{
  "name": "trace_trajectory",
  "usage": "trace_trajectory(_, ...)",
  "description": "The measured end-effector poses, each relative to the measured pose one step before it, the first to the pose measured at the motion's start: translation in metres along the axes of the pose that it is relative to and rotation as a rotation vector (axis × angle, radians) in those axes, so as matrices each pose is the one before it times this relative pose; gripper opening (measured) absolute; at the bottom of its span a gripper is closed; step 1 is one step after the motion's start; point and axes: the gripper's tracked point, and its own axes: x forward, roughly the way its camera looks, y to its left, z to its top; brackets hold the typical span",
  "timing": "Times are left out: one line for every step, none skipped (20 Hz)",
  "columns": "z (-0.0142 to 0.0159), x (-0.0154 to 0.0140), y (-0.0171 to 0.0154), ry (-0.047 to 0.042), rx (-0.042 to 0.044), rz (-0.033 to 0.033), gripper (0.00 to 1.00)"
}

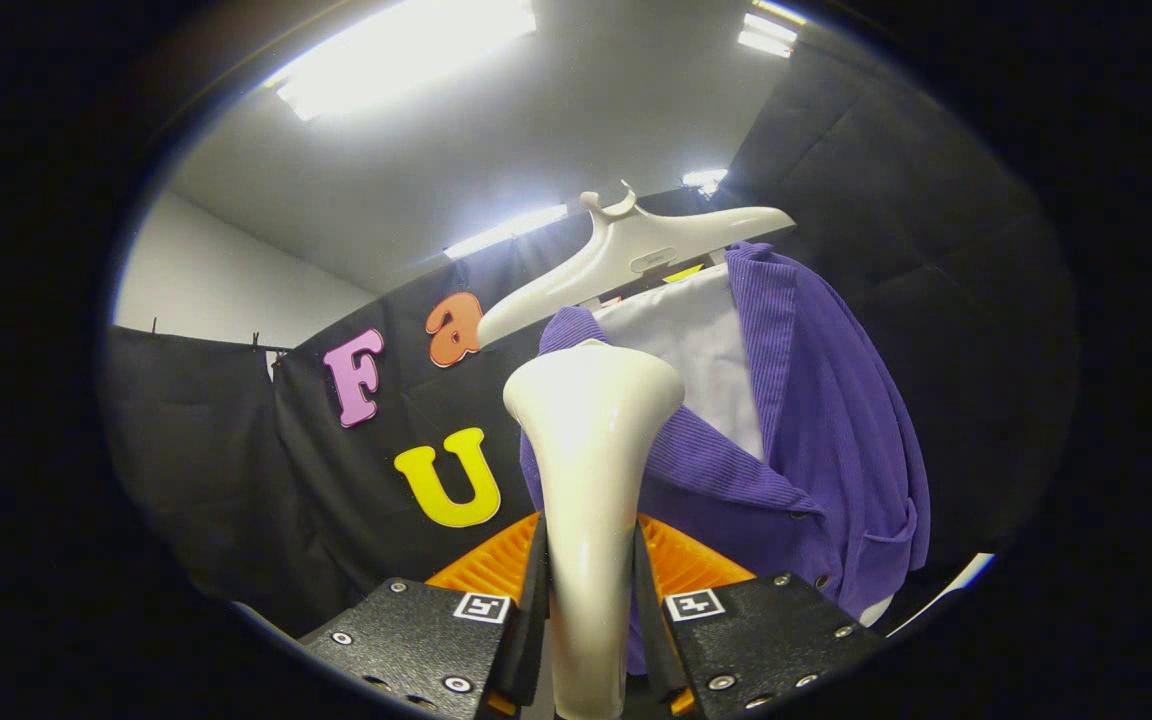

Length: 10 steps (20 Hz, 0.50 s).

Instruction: Iron the clothes twice with a garment steamer, once on the left side and once on the right side.

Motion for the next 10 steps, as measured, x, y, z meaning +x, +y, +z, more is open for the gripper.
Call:
trace_trajectory(-0.00562, 0.00302, -0.00299, 0.01763, -0.00573, -0.00523, 0.42)
trace_trajectory(-0.0056, 0.00414, -0.00348, 0.00768, -0.00481, -0.00686, 0.42)
trace_trajectory(-0.0057, 0.00312, -0.00227, 0.01149, -0.00262, -0.00604, 0.42)
trace_trajectory(-0.00681, 0.00185, -0.0025, 0.01783, 0.00215, -0.00373, 0.42)
trace_trajectory(-0.0052, 0.00061, -0.00168, 0.01269, 0.00238, -0.00124, 0.42)
trace_trajectory(-0.00675, 0.00073, -0.00332, 0.01709, 0.00354, -0.00393, 0.42)
trace_trajectory(-0.00677, 0.00058, -0.00115, 0.01431, 0.00131, -0.00312, 0.42)
trace_trajectory(-0.00458, -0.00082, -0.00269, 0.01087, 0.00307, -0.00425, 0.42)
trace_trajectory(-0.00547, -0.00129, -0.00292, 0.01255, 0.00136, -0.00304, 0.42)
trace_trajectory(-0.0055, -0.00165, -0.00444, 0.01339, 0.00268, -0.00396, 0.42)
